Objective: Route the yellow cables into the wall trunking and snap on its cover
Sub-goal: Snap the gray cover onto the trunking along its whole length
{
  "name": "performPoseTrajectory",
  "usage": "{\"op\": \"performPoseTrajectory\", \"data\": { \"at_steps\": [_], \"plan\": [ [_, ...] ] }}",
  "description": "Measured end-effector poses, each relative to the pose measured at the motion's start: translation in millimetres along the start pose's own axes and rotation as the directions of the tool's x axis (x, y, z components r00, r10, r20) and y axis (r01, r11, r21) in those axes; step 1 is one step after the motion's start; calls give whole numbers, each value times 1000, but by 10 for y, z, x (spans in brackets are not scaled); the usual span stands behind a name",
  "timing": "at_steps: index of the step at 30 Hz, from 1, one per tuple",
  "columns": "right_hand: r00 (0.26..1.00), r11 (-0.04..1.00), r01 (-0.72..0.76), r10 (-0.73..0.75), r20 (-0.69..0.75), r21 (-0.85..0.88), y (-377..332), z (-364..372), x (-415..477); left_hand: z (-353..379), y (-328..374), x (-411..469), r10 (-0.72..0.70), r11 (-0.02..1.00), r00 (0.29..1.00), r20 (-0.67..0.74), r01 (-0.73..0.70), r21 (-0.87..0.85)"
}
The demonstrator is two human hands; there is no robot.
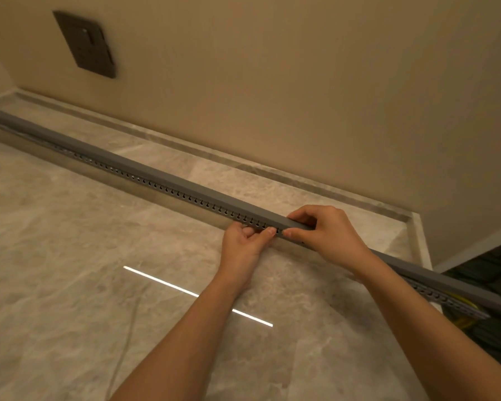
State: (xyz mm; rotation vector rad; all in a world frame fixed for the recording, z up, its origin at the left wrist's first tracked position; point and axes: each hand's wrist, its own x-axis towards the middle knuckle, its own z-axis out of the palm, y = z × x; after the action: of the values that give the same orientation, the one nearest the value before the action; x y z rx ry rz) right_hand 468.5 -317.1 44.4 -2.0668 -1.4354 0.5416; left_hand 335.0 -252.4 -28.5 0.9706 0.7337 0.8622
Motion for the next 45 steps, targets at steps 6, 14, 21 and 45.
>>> {"op": "performPoseTrajectory", "data": {
  "at_steps": [6,14,21,45],
  "plan": [
    [997,997,-56,53,47,55,-20,-51,67,22,2,-15,9,998,1000,-10,-10,-70],
    [999,998,-52,51,13,30,-47,-42,30,16,-27,-8,13,997,1000,-11,-14,-75],
    [993,919,108,-117,1,-378,-69,57,-125,6,-59,-9,24,998,999,-25,-26,-56],
    [888,566,143,-436,-148,-812,-139,271,-205,49,31,-27,-19,997,999,-31,17,-71]
  ]
}}
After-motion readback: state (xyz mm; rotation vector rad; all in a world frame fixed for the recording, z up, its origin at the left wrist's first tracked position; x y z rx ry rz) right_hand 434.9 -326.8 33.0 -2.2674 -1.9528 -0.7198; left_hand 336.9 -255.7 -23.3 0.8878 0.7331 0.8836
